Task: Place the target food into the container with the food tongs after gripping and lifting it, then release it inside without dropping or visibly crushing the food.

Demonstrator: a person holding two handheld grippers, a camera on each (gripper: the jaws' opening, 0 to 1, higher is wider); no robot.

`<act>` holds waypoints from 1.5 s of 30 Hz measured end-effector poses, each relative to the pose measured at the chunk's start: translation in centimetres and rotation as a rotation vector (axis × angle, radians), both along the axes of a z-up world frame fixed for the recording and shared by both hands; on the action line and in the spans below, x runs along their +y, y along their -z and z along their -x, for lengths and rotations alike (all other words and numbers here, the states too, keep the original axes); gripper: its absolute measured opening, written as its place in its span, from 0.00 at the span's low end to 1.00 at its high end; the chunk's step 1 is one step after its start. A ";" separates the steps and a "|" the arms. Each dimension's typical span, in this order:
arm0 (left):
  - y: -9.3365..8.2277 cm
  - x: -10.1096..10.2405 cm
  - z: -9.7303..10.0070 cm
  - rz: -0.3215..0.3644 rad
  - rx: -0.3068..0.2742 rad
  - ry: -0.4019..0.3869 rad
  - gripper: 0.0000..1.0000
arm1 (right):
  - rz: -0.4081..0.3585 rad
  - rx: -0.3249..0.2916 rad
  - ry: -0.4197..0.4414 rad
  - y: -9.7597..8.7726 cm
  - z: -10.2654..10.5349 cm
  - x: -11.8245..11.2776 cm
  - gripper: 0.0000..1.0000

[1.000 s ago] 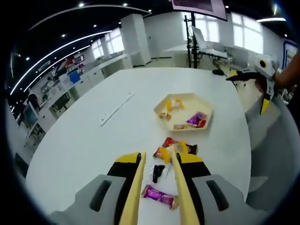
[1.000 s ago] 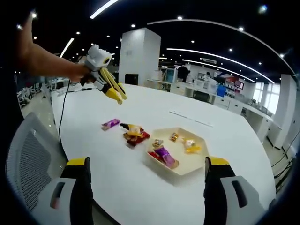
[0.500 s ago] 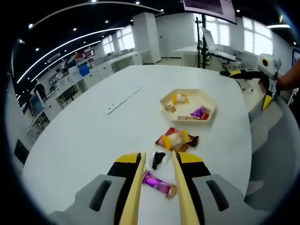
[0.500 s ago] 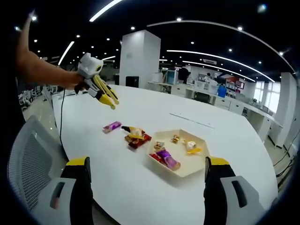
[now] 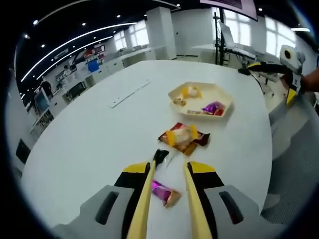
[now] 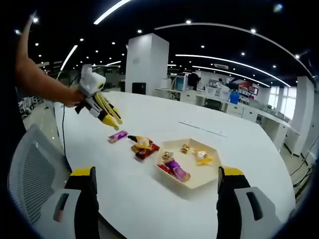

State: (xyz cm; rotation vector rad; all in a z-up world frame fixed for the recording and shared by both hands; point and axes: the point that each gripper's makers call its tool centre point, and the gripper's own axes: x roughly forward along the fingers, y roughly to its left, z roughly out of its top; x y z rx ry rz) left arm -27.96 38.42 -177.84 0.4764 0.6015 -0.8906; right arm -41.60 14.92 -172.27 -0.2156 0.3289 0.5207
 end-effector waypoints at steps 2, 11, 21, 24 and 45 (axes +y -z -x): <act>0.4 0.3 -0.1 -0.015 0.001 -0.020 0.26 | 0.002 0.000 0.002 0.0 0.0 0.0 0.99; 2.8 2.5 -0.5 -0.043 0.034 -0.112 0.26 | -0.004 0.000 0.005 0.0 -0.1 -0.1 0.99; 4.2 3.8 -0.7 -0.007 0.101 -0.198 0.26 | -0.005 0.004 0.008 0.1 -0.1 -0.2 0.99; 4.2 3.6 -0.7 -0.005 0.113 -0.213 0.26 | -0.006 0.007 0.006 0.1 -0.1 -0.1 0.99; 4.7 5.0 -0.8 -0.018 0.165 -0.187 0.26 | -0.011 0.011 0.007 0.1 0.0 -0.1 0.98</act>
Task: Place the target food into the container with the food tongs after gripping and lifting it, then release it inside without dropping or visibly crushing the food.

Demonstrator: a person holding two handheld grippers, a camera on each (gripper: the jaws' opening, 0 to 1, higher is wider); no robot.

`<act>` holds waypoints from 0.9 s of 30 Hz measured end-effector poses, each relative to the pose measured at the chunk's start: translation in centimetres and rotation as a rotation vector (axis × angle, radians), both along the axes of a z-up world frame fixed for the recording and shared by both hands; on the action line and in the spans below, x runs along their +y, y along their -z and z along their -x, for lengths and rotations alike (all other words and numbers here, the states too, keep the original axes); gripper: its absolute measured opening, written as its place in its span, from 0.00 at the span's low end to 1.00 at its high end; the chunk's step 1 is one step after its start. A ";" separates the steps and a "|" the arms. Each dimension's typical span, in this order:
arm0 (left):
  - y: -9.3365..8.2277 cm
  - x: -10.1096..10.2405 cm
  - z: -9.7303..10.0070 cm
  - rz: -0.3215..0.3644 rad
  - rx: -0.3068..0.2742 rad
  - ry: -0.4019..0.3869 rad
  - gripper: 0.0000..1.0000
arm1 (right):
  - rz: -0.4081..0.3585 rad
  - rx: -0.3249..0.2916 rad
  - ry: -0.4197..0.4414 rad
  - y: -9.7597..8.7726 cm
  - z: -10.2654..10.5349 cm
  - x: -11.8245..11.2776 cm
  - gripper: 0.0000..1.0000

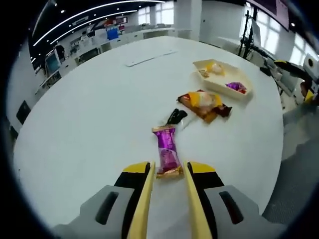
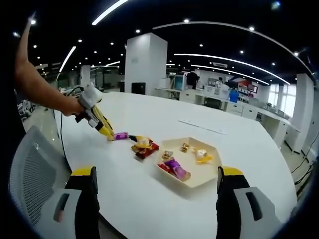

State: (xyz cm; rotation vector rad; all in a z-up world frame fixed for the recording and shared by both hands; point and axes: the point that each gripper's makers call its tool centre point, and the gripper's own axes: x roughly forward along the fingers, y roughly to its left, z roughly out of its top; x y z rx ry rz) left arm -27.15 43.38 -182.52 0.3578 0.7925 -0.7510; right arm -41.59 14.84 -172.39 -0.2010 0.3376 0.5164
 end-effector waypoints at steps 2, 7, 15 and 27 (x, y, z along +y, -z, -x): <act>0.0 -0.2 -0.4 0.000 0.000 -0.001 0.26 | 0.000 0.002 0.000 0.0 0.0 0.0 0.98; 0.6 -1.7 -0.7 -0.018 0.021 0.031 0.26 | -0.001 -0.001 0.006 0.0 -0.1 -0.1 0.98; 1.1 -1.4 -0.4 -0.025 0.029 0.043 0.19 | -0.005 -0.002 0.012 0.0 -0.1 -0.3 0.98; 0.6 -1.0 0.1 -0.018 0.044 0.087 0.18 | -0.004 0.002 0.000 0.0 0.0 0.0 0.97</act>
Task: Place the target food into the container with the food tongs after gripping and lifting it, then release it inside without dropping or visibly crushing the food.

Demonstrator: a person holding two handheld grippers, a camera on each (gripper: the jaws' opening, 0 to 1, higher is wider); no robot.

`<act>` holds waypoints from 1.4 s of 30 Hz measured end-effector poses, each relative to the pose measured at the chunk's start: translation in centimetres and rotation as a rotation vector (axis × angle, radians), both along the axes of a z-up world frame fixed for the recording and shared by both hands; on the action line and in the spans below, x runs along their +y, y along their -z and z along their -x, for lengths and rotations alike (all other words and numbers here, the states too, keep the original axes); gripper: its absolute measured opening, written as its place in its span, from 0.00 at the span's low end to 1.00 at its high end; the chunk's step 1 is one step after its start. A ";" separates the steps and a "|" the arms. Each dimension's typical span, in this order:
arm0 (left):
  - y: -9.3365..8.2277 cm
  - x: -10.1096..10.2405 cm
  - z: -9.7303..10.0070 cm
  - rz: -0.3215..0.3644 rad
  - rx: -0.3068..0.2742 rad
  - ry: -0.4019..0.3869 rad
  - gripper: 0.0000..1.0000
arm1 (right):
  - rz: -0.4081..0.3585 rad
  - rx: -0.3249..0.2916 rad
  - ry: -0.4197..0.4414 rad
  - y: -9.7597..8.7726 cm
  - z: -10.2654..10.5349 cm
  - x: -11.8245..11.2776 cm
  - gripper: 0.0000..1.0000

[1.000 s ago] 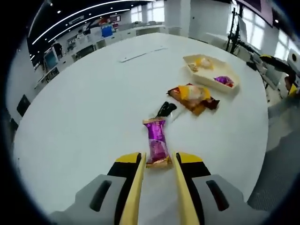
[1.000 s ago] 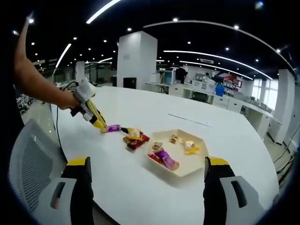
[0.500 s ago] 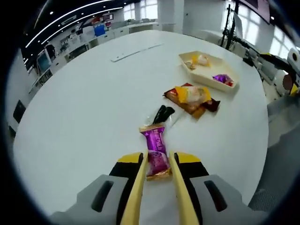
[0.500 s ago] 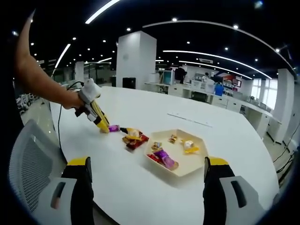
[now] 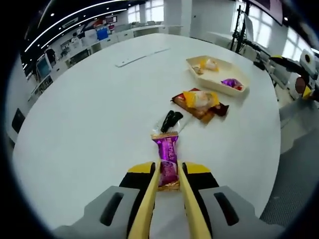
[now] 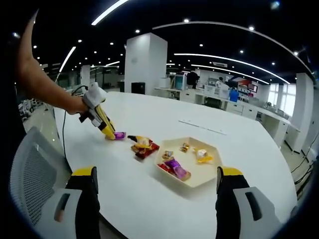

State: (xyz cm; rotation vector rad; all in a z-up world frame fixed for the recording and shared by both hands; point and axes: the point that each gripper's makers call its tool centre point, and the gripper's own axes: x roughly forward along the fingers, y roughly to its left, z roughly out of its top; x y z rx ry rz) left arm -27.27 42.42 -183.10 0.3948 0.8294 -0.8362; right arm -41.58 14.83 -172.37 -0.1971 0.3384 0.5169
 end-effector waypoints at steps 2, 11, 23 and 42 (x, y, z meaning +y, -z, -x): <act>-0.3 0.0 -0.1 0.001 -0.001 0.005 0.18 | 0.001 0.001 0.001 0.0 0.0 0.0 0.98; -2.5 -1.4 -0.2 0.010 0.022 0.094 0.18 | 0.002 -0.001 0.001 0.0 0.0 -0.1 0.98; -6.4 -3.1 -1.7 -0.005 0.026 0.207 0.18 | 0.001 -0.005 -0.003 0.0 0.0 0.0 0.97; -13.7 -5.6 -4.2 0.004 -0.027 0.318 0.18 | -0.002 -0.015 -0.001 -0.3 0.0 -0.1 0.97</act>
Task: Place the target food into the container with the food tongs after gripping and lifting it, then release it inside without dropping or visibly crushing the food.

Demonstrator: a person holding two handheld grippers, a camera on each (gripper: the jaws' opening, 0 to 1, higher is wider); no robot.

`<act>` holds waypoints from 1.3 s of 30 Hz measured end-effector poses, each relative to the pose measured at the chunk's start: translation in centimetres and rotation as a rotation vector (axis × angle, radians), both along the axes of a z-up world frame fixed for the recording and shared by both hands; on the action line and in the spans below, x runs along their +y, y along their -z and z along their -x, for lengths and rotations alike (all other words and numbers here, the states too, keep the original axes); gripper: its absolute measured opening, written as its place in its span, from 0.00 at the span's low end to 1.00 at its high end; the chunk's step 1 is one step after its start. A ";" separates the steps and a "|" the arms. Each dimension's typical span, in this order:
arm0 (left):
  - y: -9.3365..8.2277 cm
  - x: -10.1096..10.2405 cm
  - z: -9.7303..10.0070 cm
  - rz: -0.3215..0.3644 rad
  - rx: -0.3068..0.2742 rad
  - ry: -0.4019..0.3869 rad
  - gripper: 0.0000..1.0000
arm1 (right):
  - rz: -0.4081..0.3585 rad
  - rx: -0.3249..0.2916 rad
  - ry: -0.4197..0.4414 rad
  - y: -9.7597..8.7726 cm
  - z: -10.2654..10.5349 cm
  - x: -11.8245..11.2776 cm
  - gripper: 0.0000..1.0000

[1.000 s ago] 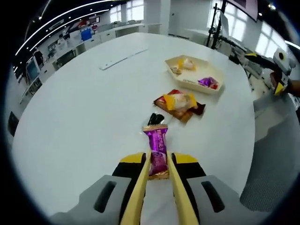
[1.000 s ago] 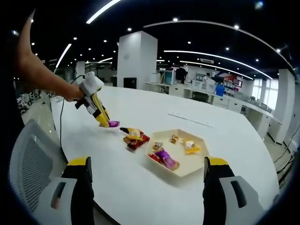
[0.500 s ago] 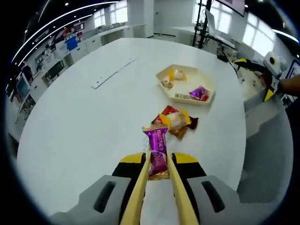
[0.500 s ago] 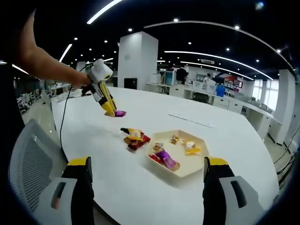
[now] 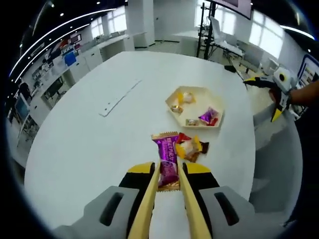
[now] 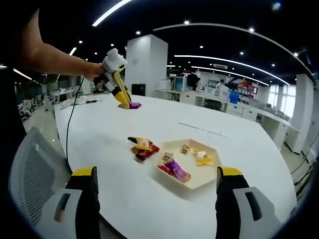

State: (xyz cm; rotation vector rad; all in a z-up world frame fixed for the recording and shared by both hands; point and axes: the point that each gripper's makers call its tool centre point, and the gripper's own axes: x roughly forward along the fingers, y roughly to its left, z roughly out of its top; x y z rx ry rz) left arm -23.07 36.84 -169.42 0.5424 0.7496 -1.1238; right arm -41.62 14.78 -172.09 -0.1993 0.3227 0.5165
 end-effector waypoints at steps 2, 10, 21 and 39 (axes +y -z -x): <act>-0.4 -0.3 0.0 0.004 -0.002 0.013 0.18 | -0.002 -0.003 0.001 -0.1 0.0 0.0 0.97; -1.4 -1.7 0.5 0.004 -0.007 0.055 0.18 | -0.005 0.000 0.001 -0.1 0.0 0.0 0.97; -1.6 -5.2 0.3 -0.009 -0.020 0.116 0.19 | 0.011 0.005 0.006 0.1 0.0 0.0 0.97; -2.3 -13.6 0.9 -0.007 -0.041 0.188 0.19 | 0.004 -0.008 0.006 -0.1 0.0 -0.1 0.97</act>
